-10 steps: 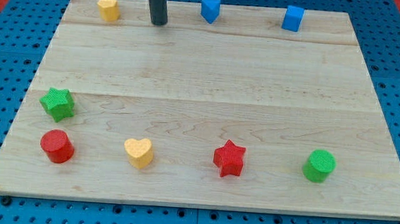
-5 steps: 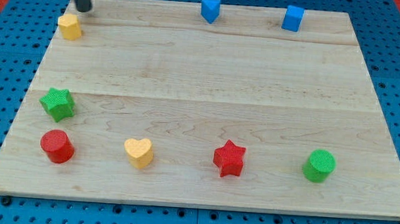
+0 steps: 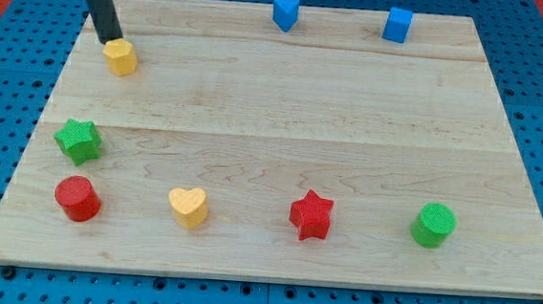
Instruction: Place the yellow hexagon at the center left side of the board
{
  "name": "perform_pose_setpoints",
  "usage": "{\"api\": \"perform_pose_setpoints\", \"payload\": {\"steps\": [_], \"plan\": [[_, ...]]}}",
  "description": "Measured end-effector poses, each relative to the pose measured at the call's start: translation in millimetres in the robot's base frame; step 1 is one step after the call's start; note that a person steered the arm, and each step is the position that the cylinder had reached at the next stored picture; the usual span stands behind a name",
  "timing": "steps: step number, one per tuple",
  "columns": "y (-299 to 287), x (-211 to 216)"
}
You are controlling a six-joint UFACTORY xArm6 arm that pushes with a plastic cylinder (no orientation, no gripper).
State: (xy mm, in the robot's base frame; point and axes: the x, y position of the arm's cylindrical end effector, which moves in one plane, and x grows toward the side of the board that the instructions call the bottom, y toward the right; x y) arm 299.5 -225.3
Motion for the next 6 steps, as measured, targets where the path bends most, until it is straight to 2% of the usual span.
{"api": "perform_pose_setpoints", "payload": {"steps": [3, 4, 5, 6], "plan": [[13, 2], [12, 21], [-6, 58], [2, 42]]}}
